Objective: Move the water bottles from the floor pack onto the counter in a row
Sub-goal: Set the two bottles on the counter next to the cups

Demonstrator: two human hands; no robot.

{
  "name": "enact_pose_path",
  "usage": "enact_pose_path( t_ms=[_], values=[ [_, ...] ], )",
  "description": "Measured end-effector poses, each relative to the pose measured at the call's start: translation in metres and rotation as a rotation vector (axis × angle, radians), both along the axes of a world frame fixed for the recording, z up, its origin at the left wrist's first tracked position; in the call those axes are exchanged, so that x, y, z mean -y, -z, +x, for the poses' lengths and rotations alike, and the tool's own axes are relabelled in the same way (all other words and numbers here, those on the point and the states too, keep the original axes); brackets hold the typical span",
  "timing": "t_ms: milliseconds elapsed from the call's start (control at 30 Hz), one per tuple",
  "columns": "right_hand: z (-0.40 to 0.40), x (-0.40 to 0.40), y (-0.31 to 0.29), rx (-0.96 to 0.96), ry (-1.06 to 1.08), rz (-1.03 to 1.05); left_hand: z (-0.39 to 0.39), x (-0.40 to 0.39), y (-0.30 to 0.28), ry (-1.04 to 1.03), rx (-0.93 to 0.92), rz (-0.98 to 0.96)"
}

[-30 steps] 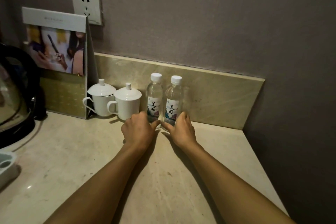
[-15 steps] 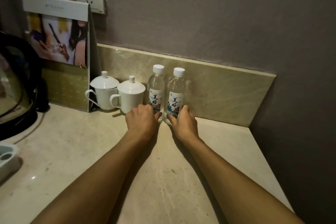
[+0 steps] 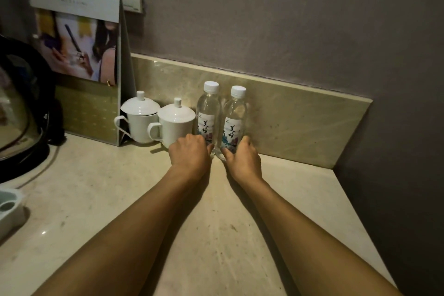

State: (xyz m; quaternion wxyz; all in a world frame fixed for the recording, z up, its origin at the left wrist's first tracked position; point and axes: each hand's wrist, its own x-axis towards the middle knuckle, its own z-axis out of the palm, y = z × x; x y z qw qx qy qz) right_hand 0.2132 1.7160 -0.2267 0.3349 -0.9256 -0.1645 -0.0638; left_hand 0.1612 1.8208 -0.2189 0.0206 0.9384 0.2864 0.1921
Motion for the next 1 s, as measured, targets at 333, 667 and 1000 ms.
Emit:
enact_pose_path(
  t_ms=[333,667,1000],
  values=[
    [0.004,-0.005,0.001,0.024,0.015,-0.020,0.006,-0.004,0.002,0.012,0.003,0.010],
    [0.007,-0.007,0.002,0.045,0.027,-0.068,0.012,-0.007,0.003,0.018,0.002,0.012],
    [0.007,-0.008,0.004,0.058,0.022,-0.091,0.010,-0.007,0.001,0.027,0.004,0.008]
  ],
)
